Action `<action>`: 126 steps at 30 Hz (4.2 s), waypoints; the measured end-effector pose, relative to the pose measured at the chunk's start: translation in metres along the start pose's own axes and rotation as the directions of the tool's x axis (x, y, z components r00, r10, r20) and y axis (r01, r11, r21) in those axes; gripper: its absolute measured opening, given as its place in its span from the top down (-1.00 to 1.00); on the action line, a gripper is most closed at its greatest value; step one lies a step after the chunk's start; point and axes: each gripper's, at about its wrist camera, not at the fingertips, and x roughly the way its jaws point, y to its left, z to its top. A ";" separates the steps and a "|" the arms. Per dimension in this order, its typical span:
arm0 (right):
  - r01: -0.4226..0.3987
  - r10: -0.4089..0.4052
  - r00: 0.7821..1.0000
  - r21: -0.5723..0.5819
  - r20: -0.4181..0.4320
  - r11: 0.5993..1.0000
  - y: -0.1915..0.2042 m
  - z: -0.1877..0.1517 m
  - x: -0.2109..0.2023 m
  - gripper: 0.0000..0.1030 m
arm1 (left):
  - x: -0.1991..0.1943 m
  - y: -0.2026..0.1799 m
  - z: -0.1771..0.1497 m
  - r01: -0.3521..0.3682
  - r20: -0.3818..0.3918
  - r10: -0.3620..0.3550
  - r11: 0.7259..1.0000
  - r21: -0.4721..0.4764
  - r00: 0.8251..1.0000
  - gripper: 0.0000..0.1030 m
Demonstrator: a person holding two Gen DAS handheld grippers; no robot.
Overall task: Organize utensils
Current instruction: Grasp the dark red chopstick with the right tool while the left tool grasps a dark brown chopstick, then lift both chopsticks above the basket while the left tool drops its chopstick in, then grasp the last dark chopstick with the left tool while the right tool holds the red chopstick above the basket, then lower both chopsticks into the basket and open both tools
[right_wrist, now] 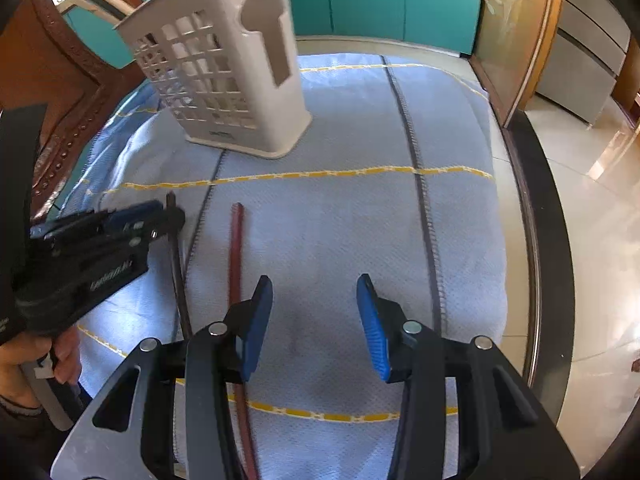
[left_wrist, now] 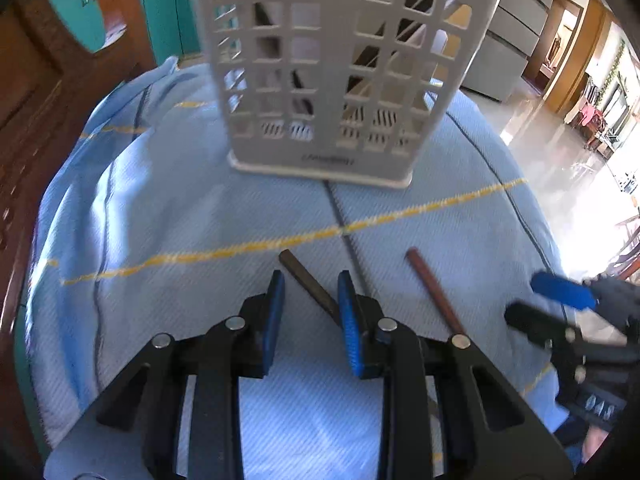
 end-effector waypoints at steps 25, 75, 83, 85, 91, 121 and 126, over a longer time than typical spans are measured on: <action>0.068 -0.064 0.997 -0.154 0.031 0.986 0.047 0.007 0.027 0.87 | -0.005 0.001 -0.011 -0.032 -0.002 0.032 0.992 -0.121 0.999 0.66; -0.205 0.076 0.678 0.089 0.731 0.975 0.002 0.147 -0.172 0.87 | -0.229 0.035 0.094 0.036 0.584 0.025 0.995 -0.092 0.811 0.98; -0.260 0.119 0.651 0.073 0.749 0.963 0.000 0.137 -0.186 0.87 | -0.091 -0.016 0.009 -0.075 0.100 0.047 0.949 0.305 0.994 0.21; -0.261 0.125 0.653 0.067 0.747 0.963 0.001 0.136 -0.189 0.87 | -0.063 -0.029 0.001 -0.054 0.020 0.050 0.927 0.371 0.999 0.20; -0.245 0.136 0.651 0.038 0.747 0.969 0.006 0.132 -0.195 0.87 | -0.017 -0.023 -0.013 -0.024 -0.125 0.074 0.932 0.363 0.989 0.26; -0.137 0.016 0.645 0.095 0.764 0.986 0.009 0.176 -0.164 0.87 | -0.244 0.030 0.121 0.127 0.715 -0.080 0.992 -0.012 0.694 0.87; -0.101 0.011 0.686 0.080 0.728 0.992 0.016 0.181 -0.146 0.87 | -0.251 0.035 0.130 0.128 0.761 -0.042 0.990 -0.055 0.648 0.87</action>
